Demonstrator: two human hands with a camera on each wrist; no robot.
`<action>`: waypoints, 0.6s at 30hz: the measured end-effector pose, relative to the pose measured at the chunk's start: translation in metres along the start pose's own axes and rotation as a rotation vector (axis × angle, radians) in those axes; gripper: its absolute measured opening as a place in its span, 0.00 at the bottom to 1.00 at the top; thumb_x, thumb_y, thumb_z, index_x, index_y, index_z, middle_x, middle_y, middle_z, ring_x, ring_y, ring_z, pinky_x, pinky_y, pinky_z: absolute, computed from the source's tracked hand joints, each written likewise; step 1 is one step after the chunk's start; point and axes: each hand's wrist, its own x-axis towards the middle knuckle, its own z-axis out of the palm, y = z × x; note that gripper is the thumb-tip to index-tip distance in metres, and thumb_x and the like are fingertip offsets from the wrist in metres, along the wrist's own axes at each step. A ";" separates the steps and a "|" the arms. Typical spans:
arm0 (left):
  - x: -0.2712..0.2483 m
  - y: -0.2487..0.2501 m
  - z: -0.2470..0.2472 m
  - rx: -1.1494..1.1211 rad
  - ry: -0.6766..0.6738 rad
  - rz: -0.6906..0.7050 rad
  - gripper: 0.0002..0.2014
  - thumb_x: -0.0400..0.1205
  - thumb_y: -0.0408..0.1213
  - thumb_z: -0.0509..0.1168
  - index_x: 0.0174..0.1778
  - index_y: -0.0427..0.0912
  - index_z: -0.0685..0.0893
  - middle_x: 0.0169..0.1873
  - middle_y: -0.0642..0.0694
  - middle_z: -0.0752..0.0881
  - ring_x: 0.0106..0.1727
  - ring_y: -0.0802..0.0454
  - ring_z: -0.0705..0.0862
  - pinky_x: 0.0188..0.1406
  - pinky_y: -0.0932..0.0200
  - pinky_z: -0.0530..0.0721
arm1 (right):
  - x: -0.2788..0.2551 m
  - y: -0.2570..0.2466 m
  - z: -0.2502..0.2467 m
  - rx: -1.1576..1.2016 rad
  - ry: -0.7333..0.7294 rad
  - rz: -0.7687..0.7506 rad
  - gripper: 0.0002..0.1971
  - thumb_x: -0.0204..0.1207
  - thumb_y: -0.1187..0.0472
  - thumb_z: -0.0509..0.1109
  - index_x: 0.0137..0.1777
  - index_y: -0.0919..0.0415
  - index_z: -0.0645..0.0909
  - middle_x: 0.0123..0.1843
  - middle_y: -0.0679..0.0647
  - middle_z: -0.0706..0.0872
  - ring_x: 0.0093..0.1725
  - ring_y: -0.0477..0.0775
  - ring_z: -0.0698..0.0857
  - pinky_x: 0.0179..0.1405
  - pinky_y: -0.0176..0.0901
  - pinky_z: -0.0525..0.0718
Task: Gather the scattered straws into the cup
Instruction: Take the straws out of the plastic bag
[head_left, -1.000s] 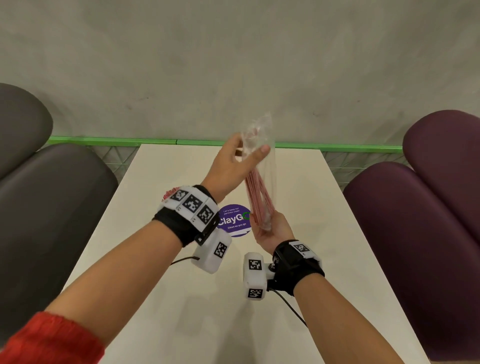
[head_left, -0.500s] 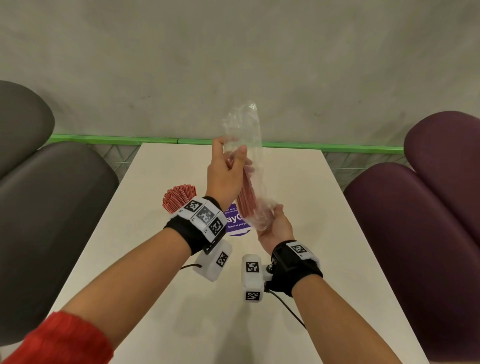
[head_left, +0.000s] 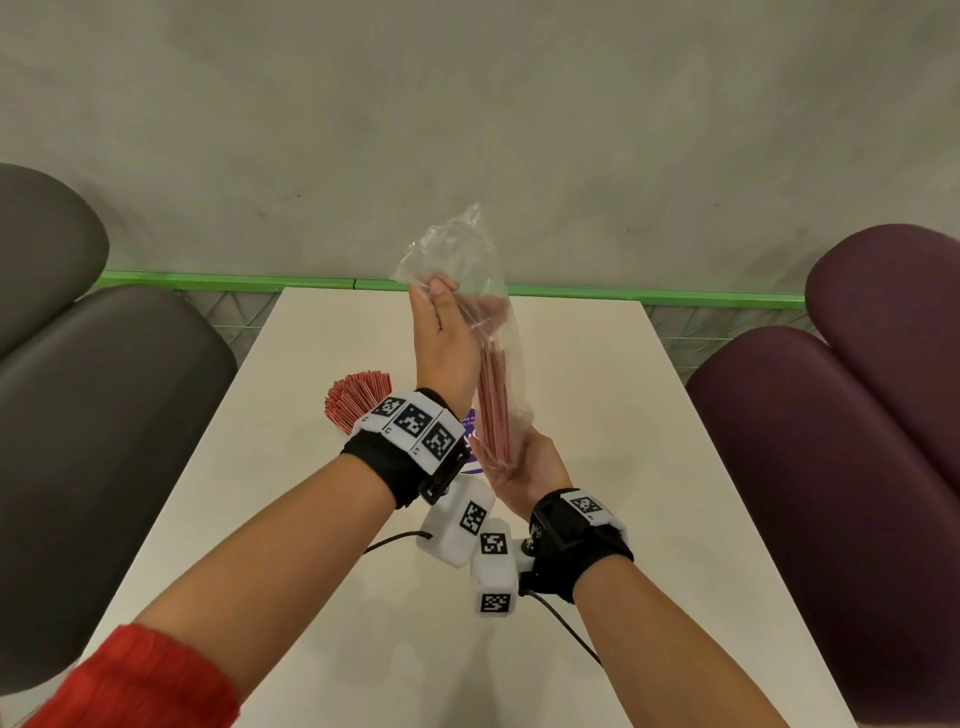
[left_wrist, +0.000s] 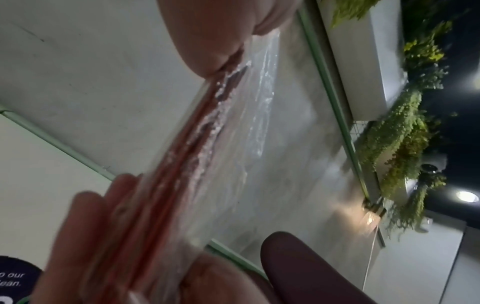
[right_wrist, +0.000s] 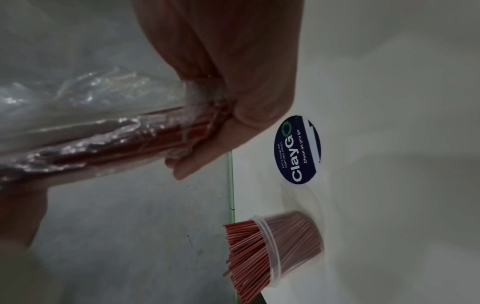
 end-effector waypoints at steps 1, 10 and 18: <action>0.001 0.001 0.000 -0.022 0.013 -0.012 0.13 0.90 0.39 0.42 0.42 0.46 0.67 0.33 0.39 0.83 0.33 0.54 0.87 0.41 0.59 0.89 | -0.001 -0.001 0.002 0.000 0.012 0.005 0.12 0.81 0.66 0.57 0.52 0.67 0.82 0.36 0.61 0.90 0.34 0.55 0.90 0.36 0.42 0.90; 0.002 -0.011 -0.020 0.509 -0.232 -0.105 0.17 0.81 0.49 0.63 0.63 0.50 0.71 0.46 0.49 0.85 0.50 0.52 0.85 0.53 0.52 0.85 | 0.002 -0.011 0.001 -0.160 0.160 -0.033 0.13 0.78 0.54 0.67 0.43 0.64 0.83 0.26 0.55 0.88 0.23 0.46 0.87 0.18 0.31 0.83; 0.004 -0.005 -0.023 0.613 -0.128 0.000 0.18 0.88 0.46 0.47 0.41 0.54 0.81 0.40 0.51 0.89 0.41 0.53 0.87 0.38 0.61 0.82 | 0.006 -0.011 -0.007 -0.174 0.185 -0.042 0.13 0.79 0.51 0.66 0.44 0.62 0.84 0.37 0.56 0.86 0.25 0.45 0.83 0.10 0.27 0.75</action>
